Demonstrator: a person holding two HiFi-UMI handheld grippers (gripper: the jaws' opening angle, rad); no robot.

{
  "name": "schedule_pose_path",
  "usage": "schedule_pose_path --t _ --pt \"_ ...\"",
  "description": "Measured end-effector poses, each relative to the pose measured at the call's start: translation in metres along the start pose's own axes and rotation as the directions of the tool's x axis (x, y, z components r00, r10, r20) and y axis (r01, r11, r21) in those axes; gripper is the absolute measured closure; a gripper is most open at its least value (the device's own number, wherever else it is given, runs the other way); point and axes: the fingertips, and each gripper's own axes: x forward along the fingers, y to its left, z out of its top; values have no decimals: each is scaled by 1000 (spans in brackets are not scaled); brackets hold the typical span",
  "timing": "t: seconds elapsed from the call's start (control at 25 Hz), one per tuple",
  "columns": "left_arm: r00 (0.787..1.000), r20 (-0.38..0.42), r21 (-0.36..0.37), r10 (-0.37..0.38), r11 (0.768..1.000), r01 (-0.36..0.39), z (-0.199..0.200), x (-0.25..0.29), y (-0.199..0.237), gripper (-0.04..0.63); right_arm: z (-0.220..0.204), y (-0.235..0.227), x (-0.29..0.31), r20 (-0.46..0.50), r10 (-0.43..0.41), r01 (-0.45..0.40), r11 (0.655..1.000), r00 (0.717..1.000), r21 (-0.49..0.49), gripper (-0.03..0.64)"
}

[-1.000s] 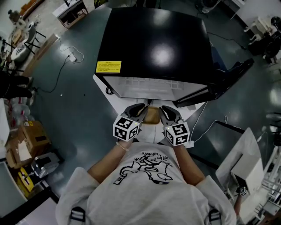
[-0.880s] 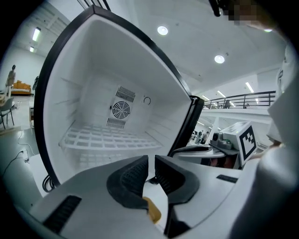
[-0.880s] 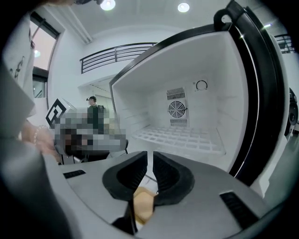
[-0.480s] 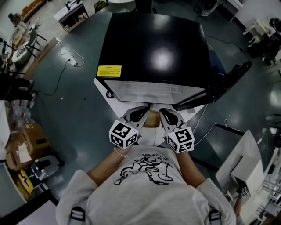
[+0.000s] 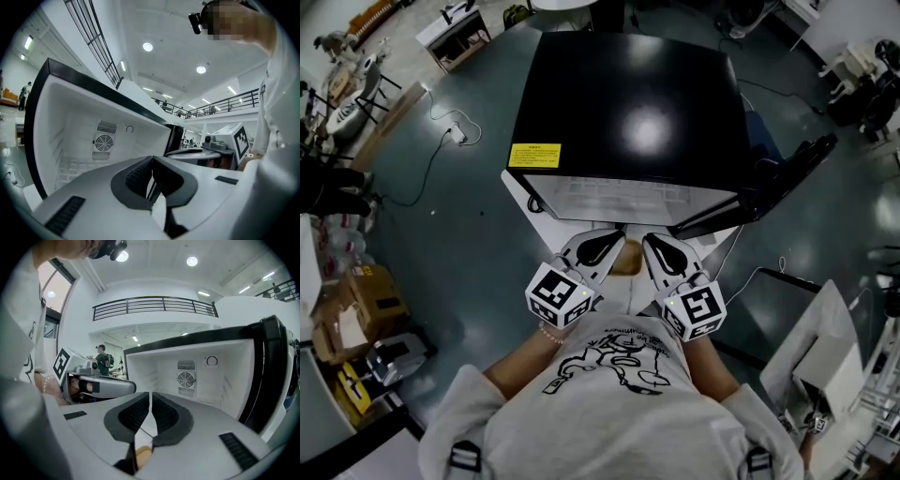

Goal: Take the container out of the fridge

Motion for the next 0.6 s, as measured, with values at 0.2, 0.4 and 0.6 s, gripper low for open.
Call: schedule_pose_path --t 0.2,0.4,0.6 --pt "999 24 14 -23 1000 23 14 -2 -7 578 15 7 -6 24 25 -25 1000 999 -18 578" --pt "998 44 23 -36 999 35 27 -5 -12 578 27 12 -10 35 37 -36 998 999 -51 582" --pt "997 58 23 -42 999 41 34 -7 -15 578 34 13 -15 45 33 -31 998 998 -62 588"
